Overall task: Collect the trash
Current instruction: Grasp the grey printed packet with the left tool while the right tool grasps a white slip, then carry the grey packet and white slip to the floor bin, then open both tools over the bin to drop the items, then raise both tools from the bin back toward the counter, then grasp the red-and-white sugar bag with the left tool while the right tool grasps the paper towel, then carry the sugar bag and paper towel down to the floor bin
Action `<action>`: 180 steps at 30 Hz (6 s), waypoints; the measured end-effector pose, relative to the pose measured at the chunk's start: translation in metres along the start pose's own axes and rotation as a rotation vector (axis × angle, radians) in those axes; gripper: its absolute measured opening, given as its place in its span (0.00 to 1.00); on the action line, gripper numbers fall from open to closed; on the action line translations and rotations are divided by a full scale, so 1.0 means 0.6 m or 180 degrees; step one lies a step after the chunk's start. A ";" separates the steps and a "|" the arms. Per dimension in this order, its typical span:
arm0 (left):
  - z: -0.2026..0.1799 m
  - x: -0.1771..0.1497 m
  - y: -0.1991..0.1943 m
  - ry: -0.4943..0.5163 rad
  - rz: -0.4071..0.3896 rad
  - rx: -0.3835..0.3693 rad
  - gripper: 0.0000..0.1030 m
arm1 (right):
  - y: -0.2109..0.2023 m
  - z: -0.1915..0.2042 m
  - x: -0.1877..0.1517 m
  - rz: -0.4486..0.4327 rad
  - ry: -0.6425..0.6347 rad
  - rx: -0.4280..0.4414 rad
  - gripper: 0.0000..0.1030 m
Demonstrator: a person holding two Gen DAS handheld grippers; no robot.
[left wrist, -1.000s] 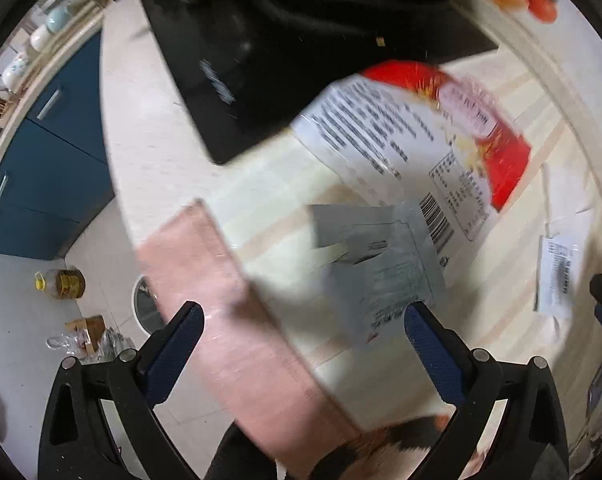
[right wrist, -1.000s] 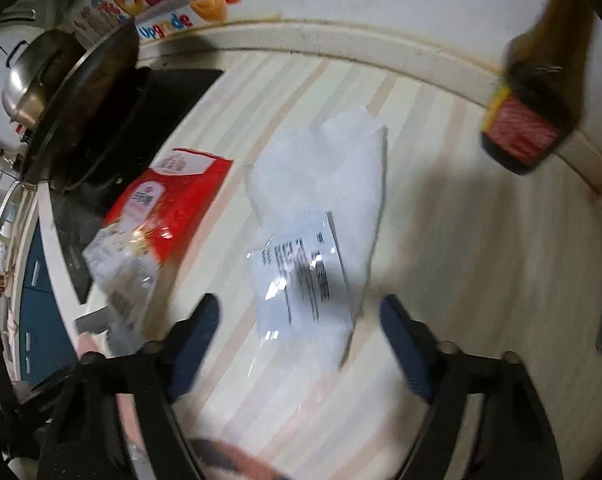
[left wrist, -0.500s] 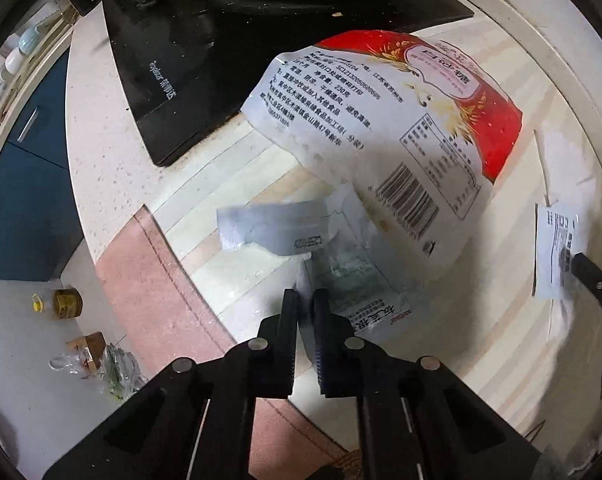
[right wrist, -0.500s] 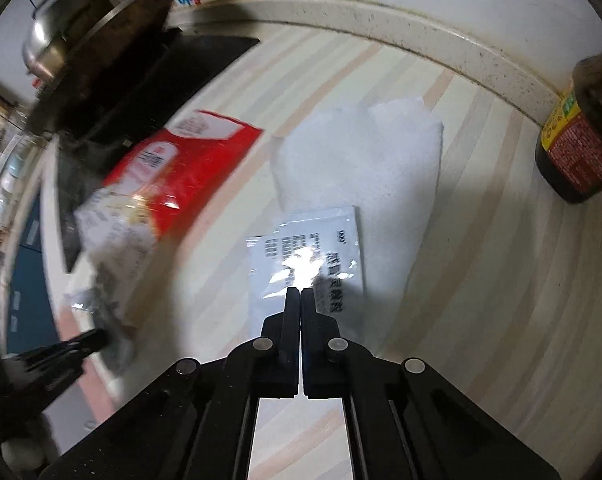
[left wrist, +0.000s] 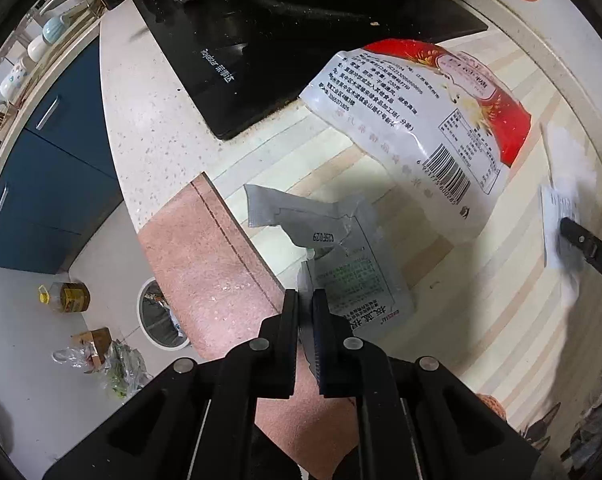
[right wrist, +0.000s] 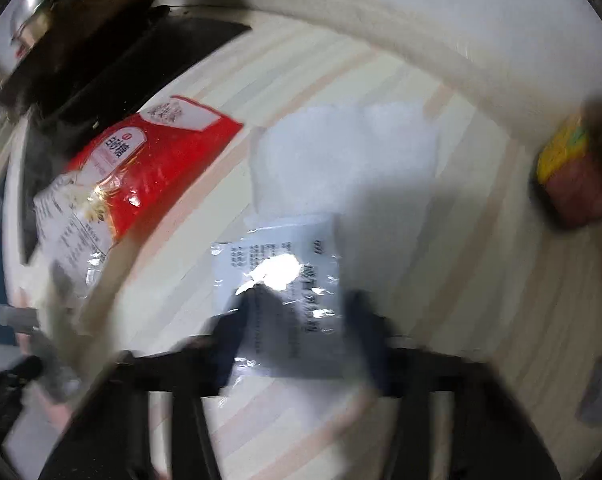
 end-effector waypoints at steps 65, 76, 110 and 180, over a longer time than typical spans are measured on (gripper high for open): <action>0.731 -0.453 0.873 -0.2169 0.1492 0.0040 0.04 | 0.743 0.909 -0.612 0.1465 -0.1568 0.1280 0.00; 0.734 -0.476 0.964 -0.2161 0.1496 -0.0051 0.44 | 0.908 0.907 -0.651 0.1638 -0.1659 0.0925 0.62; 0.776 -0.509 0.052 -0.2228 -0.0161 0.0227 0.96 | -0.091 0.875 -0.482 0.0241 -0.2445 0.0994 1.00; 0.139 0.107 -0.148 -0.0567 -0.0649 -0.0608 0.07 | -0.134 0.075 0.028 -0.0519 0.0113 0.0522 0.06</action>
Point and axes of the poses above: each gripper's, at about its wrist camera, not at the fingertips, and y roughly the way its jaws point, z to its left, x to its top, the point moved 7 cm from there along y, roughly the way its jaws point, and after that the axes turned 11 degrees about x, right-handed, at the moved point
